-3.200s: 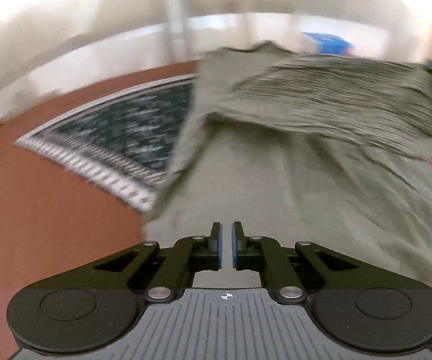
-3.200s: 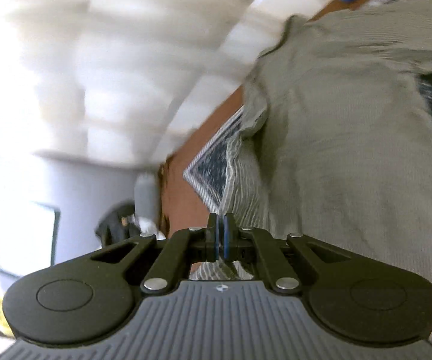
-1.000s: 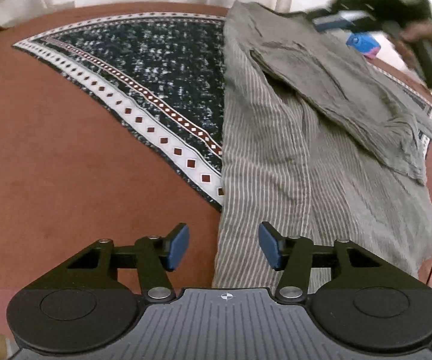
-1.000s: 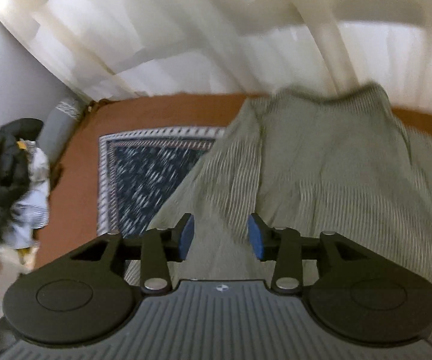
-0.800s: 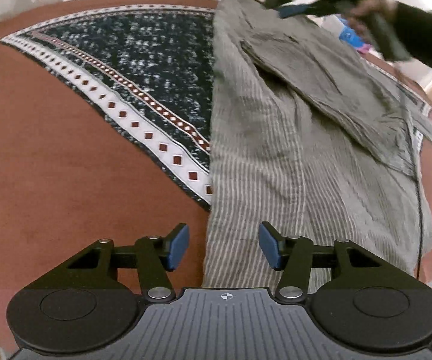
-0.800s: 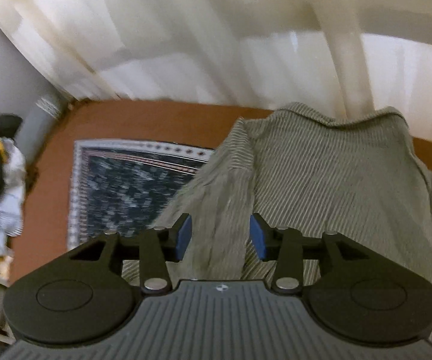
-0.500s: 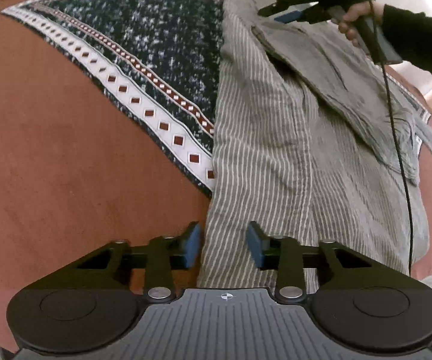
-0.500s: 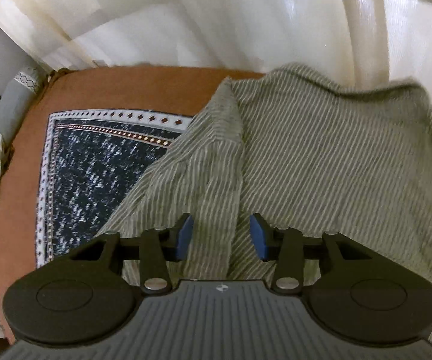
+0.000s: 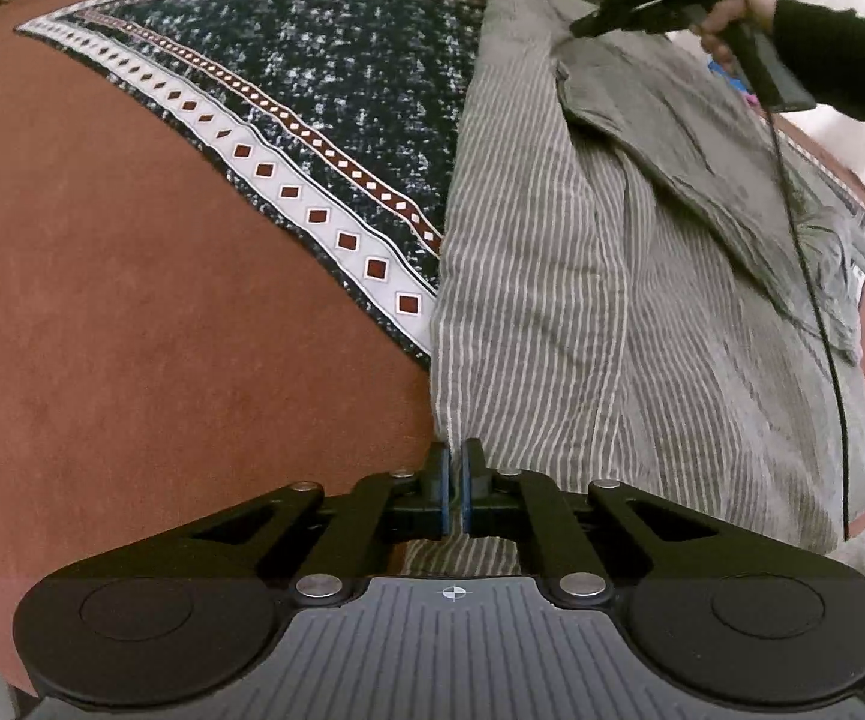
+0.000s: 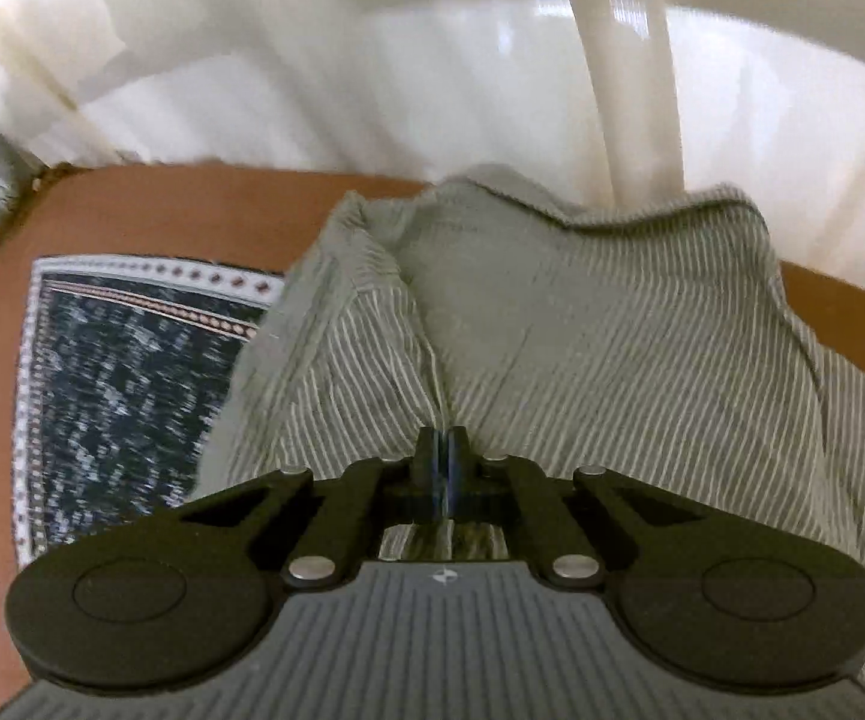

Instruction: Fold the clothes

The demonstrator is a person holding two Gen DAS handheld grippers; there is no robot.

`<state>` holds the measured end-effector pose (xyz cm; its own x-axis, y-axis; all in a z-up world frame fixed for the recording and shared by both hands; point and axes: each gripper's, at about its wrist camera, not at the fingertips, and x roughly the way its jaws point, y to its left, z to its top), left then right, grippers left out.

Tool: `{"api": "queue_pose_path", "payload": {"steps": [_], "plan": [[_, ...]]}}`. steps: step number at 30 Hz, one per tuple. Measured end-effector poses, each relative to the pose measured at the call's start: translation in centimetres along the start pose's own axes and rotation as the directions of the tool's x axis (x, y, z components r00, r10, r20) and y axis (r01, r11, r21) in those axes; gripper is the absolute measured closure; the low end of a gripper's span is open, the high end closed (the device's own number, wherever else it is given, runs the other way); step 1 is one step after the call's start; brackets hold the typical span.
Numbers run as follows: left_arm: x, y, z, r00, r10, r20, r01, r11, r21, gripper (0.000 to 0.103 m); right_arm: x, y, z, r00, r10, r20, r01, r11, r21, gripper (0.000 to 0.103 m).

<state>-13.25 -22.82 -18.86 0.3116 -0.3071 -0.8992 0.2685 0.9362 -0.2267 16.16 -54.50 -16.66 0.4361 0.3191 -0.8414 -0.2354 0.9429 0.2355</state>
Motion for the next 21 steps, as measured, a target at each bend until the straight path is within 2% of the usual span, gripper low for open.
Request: {"api": "queue_pose_path", "payload": {"steps": [1,3,4,5,6,7,8,12,15,18,21], "plan": [[0.0,0.0,0.0,1.000,0.004,0.001,-0.004,1.000,0.009,0.096,0.3,0.1,-0.1,1.000,-0.006,-0.002,0.006,1.000,0.002,0.100],[-0.1,-0.3,0.0,1.000,0.007,0.003,-0.007,1.000,0.030,0.086,0.3,0.1,-0.1,1.000,-0.005,0.003,0.005,1.000,0.006,0.099],[-0.1,-0.4,0.0,1.000,0.007,0.000,-0.007,0.999,0.043,0.075,0.3,0.2,0.1,1.000,-0.006,0.000,0.006,1.000,0.006,0.099],[-0.2,-0.5,0.1,1.000,0.006,-0.003,-0.006,0.998,0.056,0.066,0.0,0.2,0.1,1.000,-0.006,0.000,0.006,1.000,0.003,0.094],[-0.4,-0.6,0.2,1.000,0.015,-0.003,-0.015,0.998,0.069,0.060,-0.6,0.2,0.1,1.000,-0.008,0.011,0.008,1.000,-0.003,0.082],[-0.8,-0.6,0.3,1.000,0.024,0.005,-0.025,0.996,0.083,0.054,-1.2,0.2,0.1,1.000,-0.009,0.022,0.009,1.000,-0.008,0.076],[-1.2,-0.6,0.5,0.999,0.031,0.016,-0.033,0.995,0.097,0.054,-2.0,0.1,0.0,0.999,-0.006,0.040,0.006,1.000,-0.011,0.069],[-3.2,-0.6,2.1,0.996,0.020,0.091,-0.033,0.990,0.137,0.054,-6.3,-0.4,-0.7,0.995,0.047,0.091,-0.045,0.999,-0.017,0.069],[-3.5,-1.1,4.1,0.990,-0.012,0.144,-0.009,0.989,0.147,0.054,-10.0,-0.6,-2.9,0.991,0.092,0.101,-0.087,0.995,-0.054,0.069],[-2.4,-2.1,5.6,0.985,-0.039,0.167,0.007,0.982,0.189,0.054,-12.7,-1.0,-5.9,0.991,0.114,0.074,-0.107,0.990,-0.094,0.064],[-0.9,-3.2,7.2,0.984,-0.068,0.164,0.030,0.974,0.226,0.054,-15.2,-2.3,-9.6,0.996,0.090,0.029,-0.086,0.990,-0.114,0.058]]}}
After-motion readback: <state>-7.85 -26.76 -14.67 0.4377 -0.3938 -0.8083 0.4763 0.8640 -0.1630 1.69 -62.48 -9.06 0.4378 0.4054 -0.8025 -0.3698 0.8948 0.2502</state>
